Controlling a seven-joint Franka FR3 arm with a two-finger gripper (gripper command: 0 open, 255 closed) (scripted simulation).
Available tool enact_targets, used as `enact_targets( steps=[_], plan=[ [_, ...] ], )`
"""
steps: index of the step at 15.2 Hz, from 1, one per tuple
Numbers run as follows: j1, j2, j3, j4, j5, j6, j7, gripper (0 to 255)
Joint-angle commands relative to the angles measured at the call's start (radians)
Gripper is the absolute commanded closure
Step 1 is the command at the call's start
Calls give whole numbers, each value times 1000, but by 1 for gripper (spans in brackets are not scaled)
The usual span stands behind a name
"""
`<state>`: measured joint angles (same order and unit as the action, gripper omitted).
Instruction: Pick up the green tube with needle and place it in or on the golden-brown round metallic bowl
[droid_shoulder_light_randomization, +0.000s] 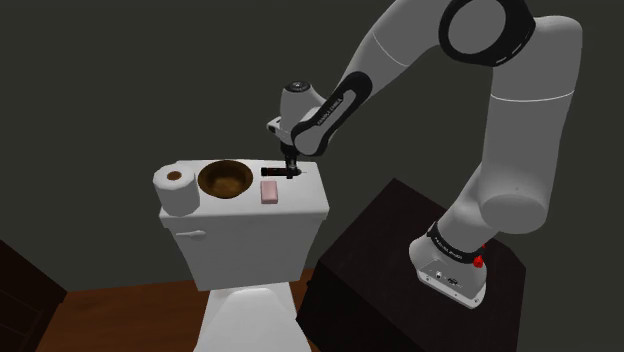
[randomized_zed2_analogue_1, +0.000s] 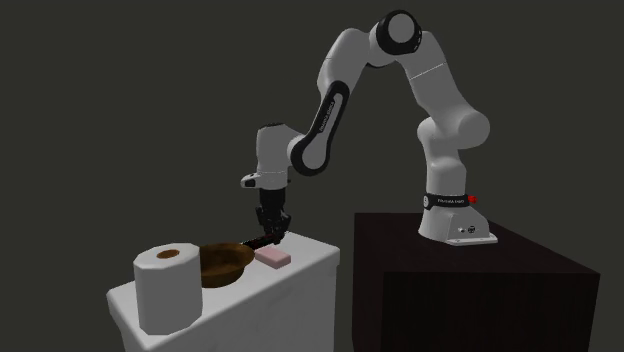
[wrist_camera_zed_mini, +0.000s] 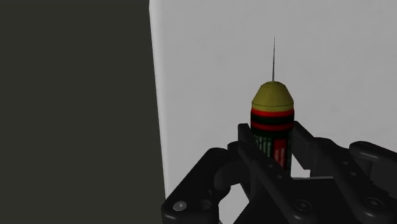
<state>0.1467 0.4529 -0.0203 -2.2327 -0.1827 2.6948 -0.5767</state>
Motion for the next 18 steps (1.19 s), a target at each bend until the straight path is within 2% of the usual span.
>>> enact_targets(
  steps=[1,18],
  plan=[
    [-3,-19,1,-4,3,-16,-4,255],
    [-14,-219,20,-11,38,-208,-44,255]
  ],
)
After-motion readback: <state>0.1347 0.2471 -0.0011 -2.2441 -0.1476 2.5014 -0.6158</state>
